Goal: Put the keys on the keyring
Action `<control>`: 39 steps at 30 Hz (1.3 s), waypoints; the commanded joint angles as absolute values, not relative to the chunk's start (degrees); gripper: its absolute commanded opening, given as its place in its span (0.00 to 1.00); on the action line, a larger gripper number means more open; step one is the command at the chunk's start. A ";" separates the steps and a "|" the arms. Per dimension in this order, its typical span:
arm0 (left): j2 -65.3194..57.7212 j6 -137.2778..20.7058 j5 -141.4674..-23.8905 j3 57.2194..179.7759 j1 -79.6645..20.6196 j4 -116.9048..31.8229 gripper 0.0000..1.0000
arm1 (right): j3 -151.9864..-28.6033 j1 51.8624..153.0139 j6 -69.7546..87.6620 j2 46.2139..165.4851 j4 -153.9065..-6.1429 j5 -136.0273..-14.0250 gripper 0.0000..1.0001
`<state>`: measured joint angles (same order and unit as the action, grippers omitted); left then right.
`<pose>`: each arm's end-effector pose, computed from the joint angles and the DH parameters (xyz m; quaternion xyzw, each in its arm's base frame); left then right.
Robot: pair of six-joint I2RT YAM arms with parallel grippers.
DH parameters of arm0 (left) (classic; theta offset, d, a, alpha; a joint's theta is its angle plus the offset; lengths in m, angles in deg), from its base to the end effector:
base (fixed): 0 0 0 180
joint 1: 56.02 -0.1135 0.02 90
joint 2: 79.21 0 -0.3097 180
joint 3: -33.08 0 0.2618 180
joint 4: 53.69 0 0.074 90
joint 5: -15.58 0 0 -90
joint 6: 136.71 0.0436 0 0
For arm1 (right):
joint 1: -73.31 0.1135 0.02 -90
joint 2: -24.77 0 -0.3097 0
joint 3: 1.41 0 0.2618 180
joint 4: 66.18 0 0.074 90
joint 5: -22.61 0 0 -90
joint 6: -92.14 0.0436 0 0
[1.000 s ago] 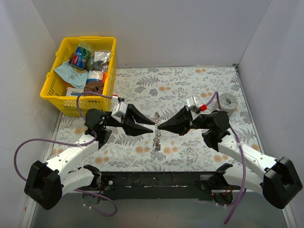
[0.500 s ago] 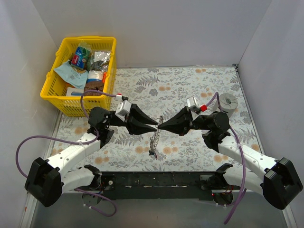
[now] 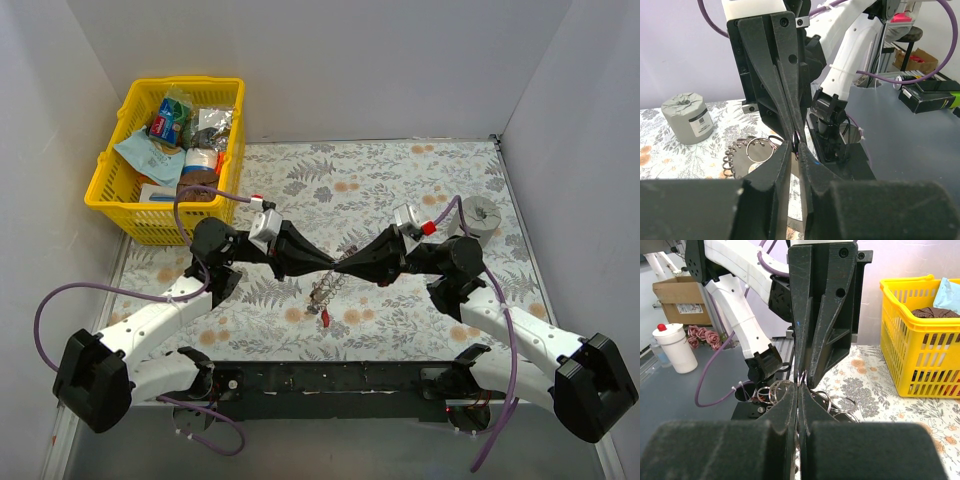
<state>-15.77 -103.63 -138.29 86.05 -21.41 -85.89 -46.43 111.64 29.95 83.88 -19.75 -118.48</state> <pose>0.1634 -0.1603 0.3774 0.3374 0.5519 -0.7104 0.2774 0.1363 0.1510 0.3698 -0.4161 0.3986 0.6056 0.5489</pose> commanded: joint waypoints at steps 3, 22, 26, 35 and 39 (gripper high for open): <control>-16.98 -95.76 -137.17 90.52 -20.69 -73.94 0.00 | -47.00 111.98 28.60 82.42 -16.85 -116.43 0.01; -13.73 -70.53 -134.98 107.58 -20.60 -31.39 0.00 | -55.26 111.90 12.78 82.07 -43.57 -116.69 0.26; -13.64 -67.63 -134.80 109.25 -20.60 -27.61 0.00 | -56.06 111.98 11.55 82.25 -46.29 -114.50 0.29; -13.20 -64.20 -134.71 111.10 -20.60 -22.16 0.00 | -56.76 111.90 8.64 81.46 -52.26 -108.00 0.47; -13.37 -63.76 -135.24 111.10 -20.51 -21.81 0.00 | -56.85 111.98 7.85 80.93 -53.76 -105.62 0.50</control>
